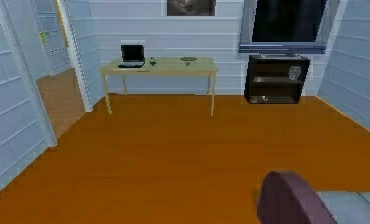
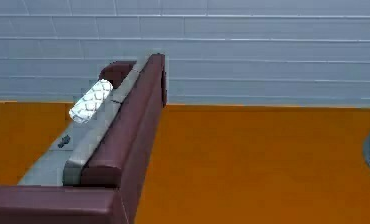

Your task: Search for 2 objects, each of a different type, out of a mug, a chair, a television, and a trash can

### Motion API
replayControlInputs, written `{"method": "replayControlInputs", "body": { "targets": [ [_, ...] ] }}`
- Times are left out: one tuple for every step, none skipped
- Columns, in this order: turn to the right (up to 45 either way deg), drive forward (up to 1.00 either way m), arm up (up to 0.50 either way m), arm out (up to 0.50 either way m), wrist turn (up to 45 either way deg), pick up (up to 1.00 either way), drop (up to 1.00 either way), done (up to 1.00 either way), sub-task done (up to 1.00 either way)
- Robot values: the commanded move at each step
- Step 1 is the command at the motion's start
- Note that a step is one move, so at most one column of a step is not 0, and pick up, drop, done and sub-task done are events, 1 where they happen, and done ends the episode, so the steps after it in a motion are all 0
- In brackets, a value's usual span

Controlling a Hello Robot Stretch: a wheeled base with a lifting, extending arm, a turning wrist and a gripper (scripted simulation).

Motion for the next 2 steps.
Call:
{"method": "replayControlInputs", "body": {
  "targets": [
    [0.0, 1.00, 0.00, 0.00, 0.0, 0.00, 0.00, 0.00, 0.00],
    [6.0, 0.00, 0.00, 0.00, 0.0, 0.00, 0.00, 0.00, 0.00]
  ]
}}
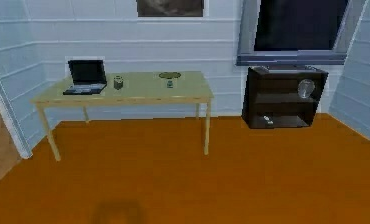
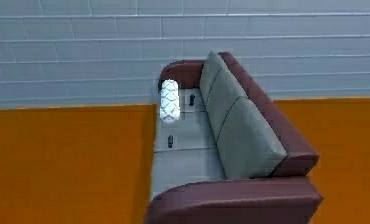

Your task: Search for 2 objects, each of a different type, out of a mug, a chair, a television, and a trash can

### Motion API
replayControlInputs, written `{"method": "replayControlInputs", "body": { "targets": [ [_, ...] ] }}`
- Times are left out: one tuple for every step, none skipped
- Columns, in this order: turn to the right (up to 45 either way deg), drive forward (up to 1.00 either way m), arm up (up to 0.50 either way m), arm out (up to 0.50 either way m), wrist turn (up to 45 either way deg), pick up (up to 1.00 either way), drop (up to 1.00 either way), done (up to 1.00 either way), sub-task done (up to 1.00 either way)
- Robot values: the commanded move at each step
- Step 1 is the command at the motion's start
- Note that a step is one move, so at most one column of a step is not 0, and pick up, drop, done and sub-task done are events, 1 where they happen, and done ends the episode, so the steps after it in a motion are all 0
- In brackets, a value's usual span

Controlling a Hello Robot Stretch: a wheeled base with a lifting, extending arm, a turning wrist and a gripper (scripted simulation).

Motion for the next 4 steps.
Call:
{"method": "replayControlInputs", "body": {
  "targets": [
    [0.0, 0.35, 0.00, 0.00, 0.0, 0.00, 0.00, 0.00, 0.00],
    [27.0, 0.00, 0.00, 0.00, 0.0, 0.00, 0.00, 0.00, 0.00],
    [0.0, 1.00, 0.00, 0.00, 0.0, 0.00, 0.00, 0.00, 0.00],
    [15.0, 0.00, 0.00, 0.00, 0.0, 0.00, 0.00, 0.00, 0.00]
  ]
}}
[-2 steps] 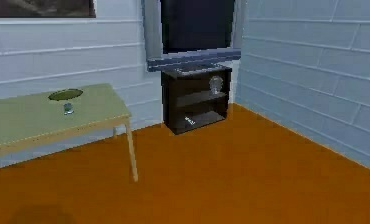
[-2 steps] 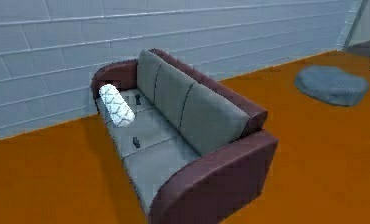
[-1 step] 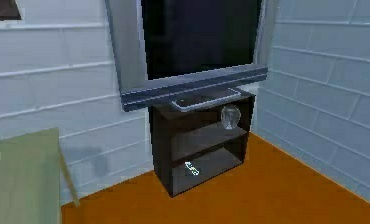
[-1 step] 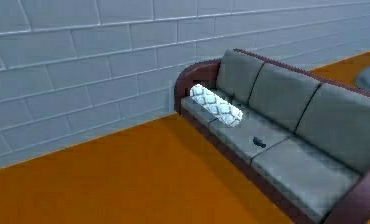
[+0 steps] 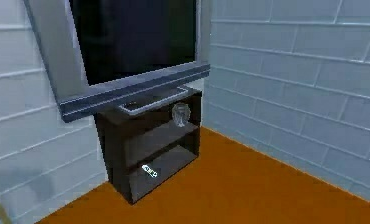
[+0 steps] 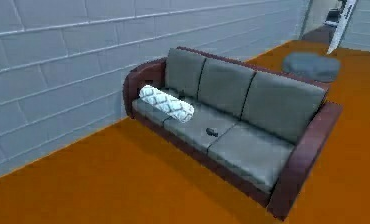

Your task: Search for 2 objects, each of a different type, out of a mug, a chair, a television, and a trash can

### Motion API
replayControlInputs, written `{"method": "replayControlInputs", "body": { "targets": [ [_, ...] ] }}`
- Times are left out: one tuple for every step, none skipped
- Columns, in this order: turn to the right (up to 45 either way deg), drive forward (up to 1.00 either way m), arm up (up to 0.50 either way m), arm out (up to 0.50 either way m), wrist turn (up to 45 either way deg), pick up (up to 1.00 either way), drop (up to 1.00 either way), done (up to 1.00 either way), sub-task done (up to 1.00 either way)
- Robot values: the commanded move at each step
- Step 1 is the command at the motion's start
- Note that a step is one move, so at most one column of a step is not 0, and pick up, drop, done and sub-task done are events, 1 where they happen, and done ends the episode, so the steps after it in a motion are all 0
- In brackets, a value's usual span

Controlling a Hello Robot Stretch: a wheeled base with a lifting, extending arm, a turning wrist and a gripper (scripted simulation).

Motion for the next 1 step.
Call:
{"method": "replayControlInputs", "body": {
  "targets": [
    [0.0, 0.60, 0.00, 0.00, 0.0, 0.00, 0.00, 0.00, 0.00]
  ]
}}
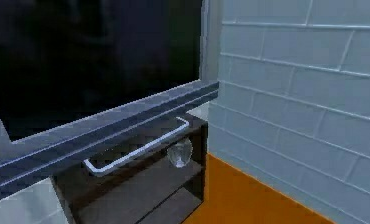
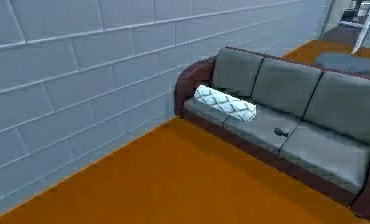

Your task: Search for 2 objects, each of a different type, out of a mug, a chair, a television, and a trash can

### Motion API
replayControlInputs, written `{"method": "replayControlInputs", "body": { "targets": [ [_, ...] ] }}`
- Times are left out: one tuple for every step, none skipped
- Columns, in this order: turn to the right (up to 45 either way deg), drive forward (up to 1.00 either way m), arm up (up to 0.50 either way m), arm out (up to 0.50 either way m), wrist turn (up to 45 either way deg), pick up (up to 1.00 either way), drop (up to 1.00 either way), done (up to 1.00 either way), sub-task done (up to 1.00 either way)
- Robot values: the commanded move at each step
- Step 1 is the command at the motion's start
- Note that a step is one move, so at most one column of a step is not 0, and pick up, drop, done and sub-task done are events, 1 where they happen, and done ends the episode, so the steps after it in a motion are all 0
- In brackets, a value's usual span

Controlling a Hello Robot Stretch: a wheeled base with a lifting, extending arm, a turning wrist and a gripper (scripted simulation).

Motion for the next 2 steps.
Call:
{"method": "replayControlInputs", "body": {
  "targets": [
    [-15.0, 0.00, 0.00, 0.00, 0.0, 0.00, 0.00, 0.00, 0.00],
    [0.0, 0.00, 0.00, 0.00, 0.0, 0.00, 0.00, 0.00, 1.00]
  ]
}}
